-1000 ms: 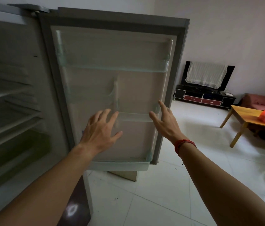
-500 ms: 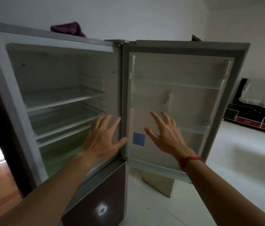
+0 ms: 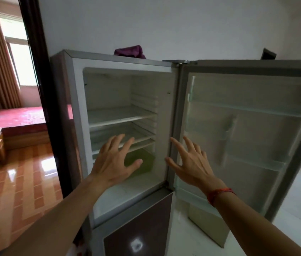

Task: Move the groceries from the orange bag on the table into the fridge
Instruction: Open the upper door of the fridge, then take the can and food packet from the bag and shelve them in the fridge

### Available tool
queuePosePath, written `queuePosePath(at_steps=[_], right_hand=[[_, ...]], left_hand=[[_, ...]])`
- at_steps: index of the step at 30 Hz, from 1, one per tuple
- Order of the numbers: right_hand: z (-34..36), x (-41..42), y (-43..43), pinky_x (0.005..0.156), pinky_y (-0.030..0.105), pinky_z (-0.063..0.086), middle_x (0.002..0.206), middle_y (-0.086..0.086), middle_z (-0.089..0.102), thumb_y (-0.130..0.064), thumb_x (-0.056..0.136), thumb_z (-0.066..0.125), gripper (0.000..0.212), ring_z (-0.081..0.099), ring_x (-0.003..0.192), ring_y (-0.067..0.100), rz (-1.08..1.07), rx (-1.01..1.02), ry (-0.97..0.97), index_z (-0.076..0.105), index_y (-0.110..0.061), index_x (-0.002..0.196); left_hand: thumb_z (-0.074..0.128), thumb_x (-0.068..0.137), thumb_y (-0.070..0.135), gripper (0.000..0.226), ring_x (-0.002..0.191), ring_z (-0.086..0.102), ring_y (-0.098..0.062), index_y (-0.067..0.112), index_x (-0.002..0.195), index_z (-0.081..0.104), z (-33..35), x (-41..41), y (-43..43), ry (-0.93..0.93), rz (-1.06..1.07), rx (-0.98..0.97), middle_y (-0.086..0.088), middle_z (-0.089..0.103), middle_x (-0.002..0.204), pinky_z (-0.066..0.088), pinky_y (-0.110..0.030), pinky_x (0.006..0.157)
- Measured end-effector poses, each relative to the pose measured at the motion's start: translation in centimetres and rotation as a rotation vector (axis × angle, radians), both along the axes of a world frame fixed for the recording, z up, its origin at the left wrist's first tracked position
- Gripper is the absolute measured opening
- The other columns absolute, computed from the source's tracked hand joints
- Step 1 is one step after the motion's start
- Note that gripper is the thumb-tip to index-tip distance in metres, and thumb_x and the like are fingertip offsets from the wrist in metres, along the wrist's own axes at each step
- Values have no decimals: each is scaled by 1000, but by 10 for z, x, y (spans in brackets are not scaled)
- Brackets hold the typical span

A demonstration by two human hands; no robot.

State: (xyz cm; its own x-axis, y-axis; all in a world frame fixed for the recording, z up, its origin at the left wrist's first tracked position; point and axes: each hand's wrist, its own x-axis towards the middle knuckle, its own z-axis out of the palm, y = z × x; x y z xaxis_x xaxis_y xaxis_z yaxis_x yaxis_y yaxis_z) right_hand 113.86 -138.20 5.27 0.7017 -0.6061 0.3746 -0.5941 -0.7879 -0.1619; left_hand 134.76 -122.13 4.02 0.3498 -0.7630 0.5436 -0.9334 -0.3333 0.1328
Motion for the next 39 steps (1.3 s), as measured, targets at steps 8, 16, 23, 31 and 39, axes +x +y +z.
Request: queuePosePath(at_steps=[8, 16, 23, 31, 39], right_hand=[[2, -9, -17, 117, 53, 26, 168, 12, 12, -68, 97, 37, 73, 20, 151, 36, -17, -25, 14, 9, -43, 159], [-3, -66, -62, 121, 52, 19, 168, 11, 7, -69, 96, 38, 74, 15, 152, 35, -111, -5, 9, 7, -44, 159], [0, -128, -74, 120, 51, 21, 168, 12, 12, -69, 95, 41, 74, 18, 152, 35, -312, -28, 2, 10, -45, 159], [-9, -191, -39, 118, 53, 27, 167, 13, 14, -72, 94, 41, 77, 23, 150, 36, -610, -21, 30, 8, -44, 158], [-15, -266, 64, 117, 51, 27, 168, 14, 15, -66, 97, 41, 74, 20, 152, 36, -938, 18, 27, 9, -42, 159]], left_hand=[[31, 83, 76, 81, 142, 28, -29, 29, 149, 37, -2, -7, -23, 11, -36, -21, -8, 32, 155, 34, -47, 113], [36, 81, 76, 80, 139, 32, -31, 31, 148, 40, -5, -41, -91, -7, -131, -15, -8, 36, 152, 38, -49, 107], [41, 79, 73, 79, 135, 37, -34, 27, 144, 48, -7, -81, -152, 16, -329, -25, -15, 43, 147, 39, -50, 107], [37, 80, 72, 81, 136, 37, -33, 28, 147, 43, -5, -139, -184, 15, -636, -38, -10, 43, 150, 36, -47, 109], [35, 82, 73, 80, 134, 40, -33, 25, 146, 42, -15, -222, -178, -24, -979, -30, -11, 45, 147, 39, -50, 106]])
